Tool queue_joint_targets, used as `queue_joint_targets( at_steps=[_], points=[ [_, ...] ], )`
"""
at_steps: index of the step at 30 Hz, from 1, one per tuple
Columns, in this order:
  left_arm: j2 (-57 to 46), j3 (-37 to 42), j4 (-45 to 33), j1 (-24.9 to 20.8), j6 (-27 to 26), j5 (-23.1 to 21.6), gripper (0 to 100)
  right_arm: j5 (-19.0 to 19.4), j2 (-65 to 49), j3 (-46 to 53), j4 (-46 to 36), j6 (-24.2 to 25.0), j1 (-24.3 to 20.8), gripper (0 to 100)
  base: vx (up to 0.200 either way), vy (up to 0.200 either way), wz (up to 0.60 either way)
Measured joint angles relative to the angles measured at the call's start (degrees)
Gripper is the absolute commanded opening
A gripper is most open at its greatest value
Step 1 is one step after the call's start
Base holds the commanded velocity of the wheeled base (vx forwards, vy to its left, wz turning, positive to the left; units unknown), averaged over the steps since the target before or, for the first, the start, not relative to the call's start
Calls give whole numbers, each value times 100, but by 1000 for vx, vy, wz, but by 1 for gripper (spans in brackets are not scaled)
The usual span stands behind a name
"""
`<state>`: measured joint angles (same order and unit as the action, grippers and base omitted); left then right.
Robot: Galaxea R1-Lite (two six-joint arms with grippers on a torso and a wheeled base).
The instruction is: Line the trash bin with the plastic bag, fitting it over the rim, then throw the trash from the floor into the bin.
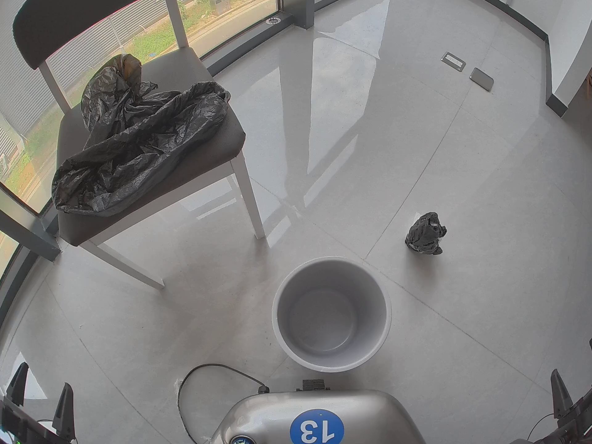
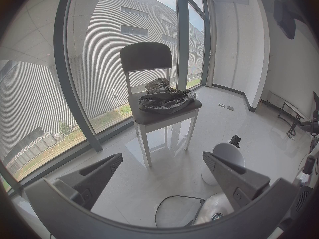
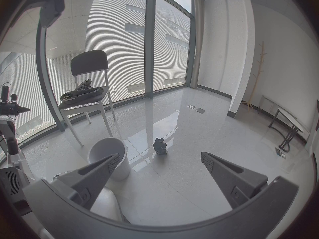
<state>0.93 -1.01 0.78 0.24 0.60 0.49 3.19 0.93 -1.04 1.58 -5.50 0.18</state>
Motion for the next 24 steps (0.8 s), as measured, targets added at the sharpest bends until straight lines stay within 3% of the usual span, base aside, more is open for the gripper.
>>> queue_joint_targets(
  at_steps=[3,8,11,16,20,24],
  points=[
    [0,0,1,2,27,9,100,-132,61,-160,-2,173,-2,100,0,0,0],
    [0,-9,34,2,71,11,100,-485,496,-835,-79,1247,-11,100,0,0,0],
    [83,-236,74,-65,307,9,100,-519,825,-1329,-105,1564,-54,100,0,0,0],
    [638,-1193,33,-657,961,101,100,-445,1368,-1827,-168,1531,-169,100,0,0,0],
    [1120,-1766,-288,-1176,717,332,100,-384,1903,-2098,-183,1375,-241,100,0,0,0],
    [1607,-2253,-683,-1358,479,532,100,-322,2492,-2349,-163,1271,-312,100,0,0,0]
  ],
)
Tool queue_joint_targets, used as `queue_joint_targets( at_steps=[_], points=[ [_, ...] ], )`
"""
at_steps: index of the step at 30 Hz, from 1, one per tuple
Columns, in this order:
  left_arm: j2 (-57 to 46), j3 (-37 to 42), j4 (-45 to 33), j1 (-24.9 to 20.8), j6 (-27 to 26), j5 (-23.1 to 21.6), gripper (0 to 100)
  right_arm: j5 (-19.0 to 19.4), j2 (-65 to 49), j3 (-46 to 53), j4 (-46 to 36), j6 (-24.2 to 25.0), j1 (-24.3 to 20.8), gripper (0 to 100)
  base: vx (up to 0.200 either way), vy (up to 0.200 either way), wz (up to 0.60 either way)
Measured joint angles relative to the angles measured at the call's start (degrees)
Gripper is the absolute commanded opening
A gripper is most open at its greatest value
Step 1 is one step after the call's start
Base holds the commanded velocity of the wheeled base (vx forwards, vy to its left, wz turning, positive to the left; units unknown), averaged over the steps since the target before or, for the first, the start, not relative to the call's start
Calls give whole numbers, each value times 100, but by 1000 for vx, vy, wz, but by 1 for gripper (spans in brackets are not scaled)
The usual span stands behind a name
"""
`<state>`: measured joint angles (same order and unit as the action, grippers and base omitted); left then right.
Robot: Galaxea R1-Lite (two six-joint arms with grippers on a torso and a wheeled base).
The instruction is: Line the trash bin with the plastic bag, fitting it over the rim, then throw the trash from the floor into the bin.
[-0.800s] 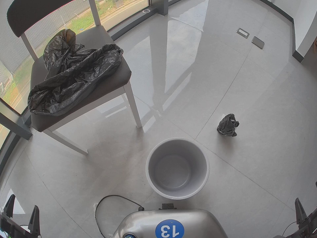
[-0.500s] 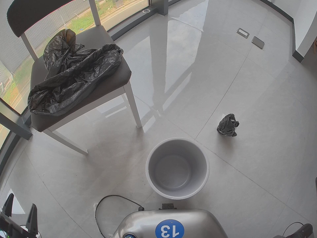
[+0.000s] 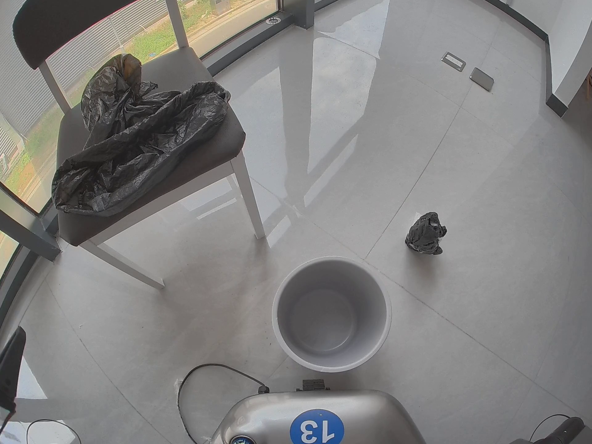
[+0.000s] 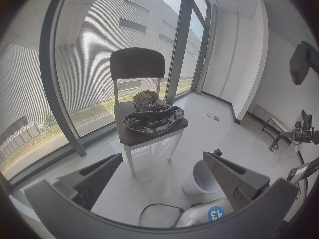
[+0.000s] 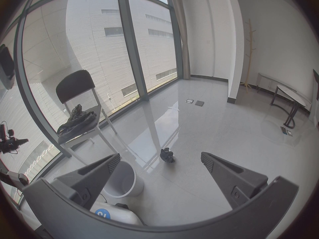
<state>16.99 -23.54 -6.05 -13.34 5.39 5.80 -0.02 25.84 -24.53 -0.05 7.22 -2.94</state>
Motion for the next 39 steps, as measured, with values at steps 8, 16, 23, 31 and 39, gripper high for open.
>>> queue_joint_targets(
  at_steps=[8,16,23,31,39],
  points=[
    [979,-1170,-1715,69,-266,106,100,60,970,-468,283,-76,-87,100,0,0,0],
    [1536,-1504,-1787,17,-1239,449,100,286,1569,-656,607,-126,-116,100,0,0,0],
    [1914,-1596,-1300,279,-1376,840,100,388,1720,-510,645,-145,-124,100,0,0,0],
    [2178,-1645,-875,389,-645,722,100,393,1779,-455,640,-161,-127,100,0,0,0],
    [2426,-1659,-374,468,334,777,100,405,1825,-474,640,-158,-127,100,0,0,0]
  ],
)
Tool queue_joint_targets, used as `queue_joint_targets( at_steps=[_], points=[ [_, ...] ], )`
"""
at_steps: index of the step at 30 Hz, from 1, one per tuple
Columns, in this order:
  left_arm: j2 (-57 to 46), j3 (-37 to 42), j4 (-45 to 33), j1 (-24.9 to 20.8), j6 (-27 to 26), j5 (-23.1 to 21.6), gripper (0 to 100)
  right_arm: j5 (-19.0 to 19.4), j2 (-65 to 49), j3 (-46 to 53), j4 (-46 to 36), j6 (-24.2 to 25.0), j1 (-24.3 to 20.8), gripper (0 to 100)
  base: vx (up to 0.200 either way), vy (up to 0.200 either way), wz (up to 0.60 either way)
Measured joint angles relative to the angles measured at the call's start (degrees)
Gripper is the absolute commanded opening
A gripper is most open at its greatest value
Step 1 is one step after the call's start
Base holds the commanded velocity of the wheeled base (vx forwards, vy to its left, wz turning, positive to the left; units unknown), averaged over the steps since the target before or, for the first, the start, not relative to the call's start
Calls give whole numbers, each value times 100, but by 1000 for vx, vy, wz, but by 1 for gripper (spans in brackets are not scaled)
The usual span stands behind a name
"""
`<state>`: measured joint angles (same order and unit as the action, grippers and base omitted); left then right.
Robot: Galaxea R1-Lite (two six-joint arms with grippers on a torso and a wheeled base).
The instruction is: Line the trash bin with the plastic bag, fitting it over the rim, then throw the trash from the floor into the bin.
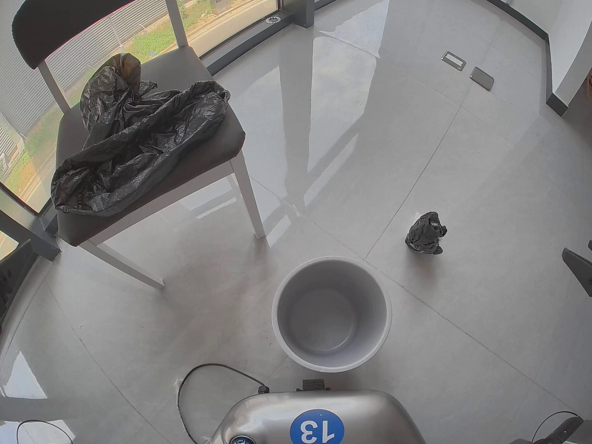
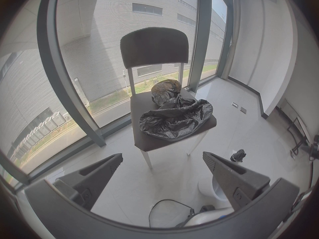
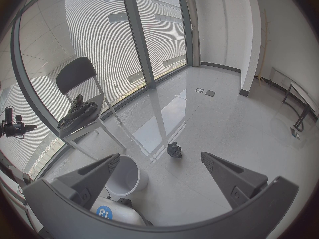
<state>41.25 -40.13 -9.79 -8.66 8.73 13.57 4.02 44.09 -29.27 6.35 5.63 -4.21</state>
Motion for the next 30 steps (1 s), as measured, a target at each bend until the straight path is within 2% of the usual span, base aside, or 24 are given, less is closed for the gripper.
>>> queue_joint_targets(
  at_steps=[2,6,9,21,30],
  points=[
    [6,-9,-88,-2,-208,-130,100,2,15,-5,-1,0,0,100,0,0,0],
    [4,34,-288,9,-1062,-523,100,13,56,-9,2,-5,2,100,0,0,0],
    [96,111,-257,216,-1374,-679,100,21,94,-11,5,-20,0,100,0,0,0],
    [1671,256,1659,1615,-1157,-879,100,27,483,-304,267,-44,-9,100,0,0,0],
    [2341,113,2005,1868,-1229,-747,100,29,944,-695,634,-55,-69,100,0,0,0]
  ],
)
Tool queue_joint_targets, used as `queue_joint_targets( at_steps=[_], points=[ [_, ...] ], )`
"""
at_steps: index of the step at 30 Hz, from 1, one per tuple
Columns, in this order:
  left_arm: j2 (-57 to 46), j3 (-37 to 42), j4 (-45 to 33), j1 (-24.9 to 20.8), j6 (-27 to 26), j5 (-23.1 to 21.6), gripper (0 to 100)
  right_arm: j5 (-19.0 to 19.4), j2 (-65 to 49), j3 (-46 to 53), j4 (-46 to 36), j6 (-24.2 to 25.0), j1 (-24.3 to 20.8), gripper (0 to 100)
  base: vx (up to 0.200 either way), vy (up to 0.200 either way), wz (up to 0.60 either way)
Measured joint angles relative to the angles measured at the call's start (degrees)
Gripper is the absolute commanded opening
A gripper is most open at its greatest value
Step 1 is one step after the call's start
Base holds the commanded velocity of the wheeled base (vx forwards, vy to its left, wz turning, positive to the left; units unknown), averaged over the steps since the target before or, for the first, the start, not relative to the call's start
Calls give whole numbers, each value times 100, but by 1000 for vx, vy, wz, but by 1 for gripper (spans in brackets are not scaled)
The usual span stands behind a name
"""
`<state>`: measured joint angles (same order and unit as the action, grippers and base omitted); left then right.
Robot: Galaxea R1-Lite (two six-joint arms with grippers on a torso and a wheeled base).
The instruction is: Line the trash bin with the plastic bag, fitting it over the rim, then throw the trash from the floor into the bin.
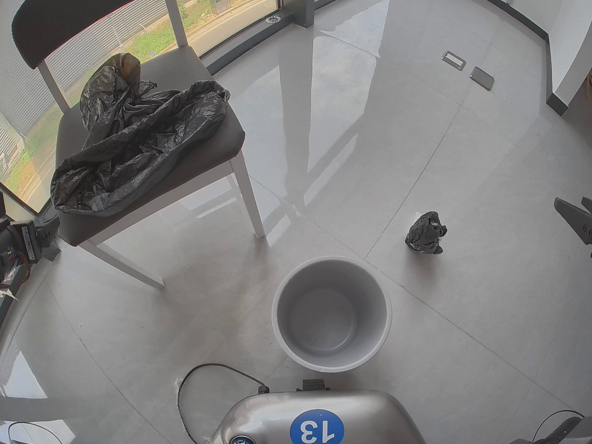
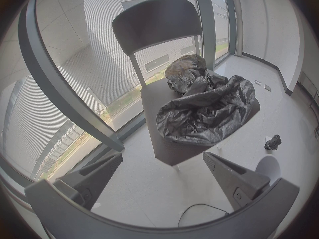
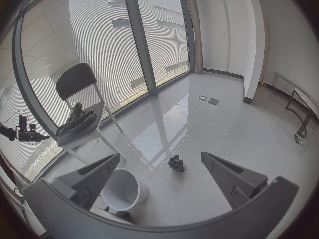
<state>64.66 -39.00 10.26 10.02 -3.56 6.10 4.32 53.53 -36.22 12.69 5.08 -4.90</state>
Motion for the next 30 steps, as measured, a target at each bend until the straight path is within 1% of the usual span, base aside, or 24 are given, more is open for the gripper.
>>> queue_joint_targets(
  at_steps=[4,11,18,30],
  points=[
    [168,-52,295,0,17,11,100,-20,71,-118,-11,-27,-173,100,0,0,0],
    [466,-396,339,-11,-34,50,100,-22,107,-154,-38,-112,-330,100,0,0,0],
    [822,-877,344,-77,-45,460,100,-16,118,-182,-38,-121,-352,100,0,0,0],
    [1287,-1039,374,-60,33,583,100,-29,118,-184,-24,-121,-502,100,0,0,0]
  ],
)
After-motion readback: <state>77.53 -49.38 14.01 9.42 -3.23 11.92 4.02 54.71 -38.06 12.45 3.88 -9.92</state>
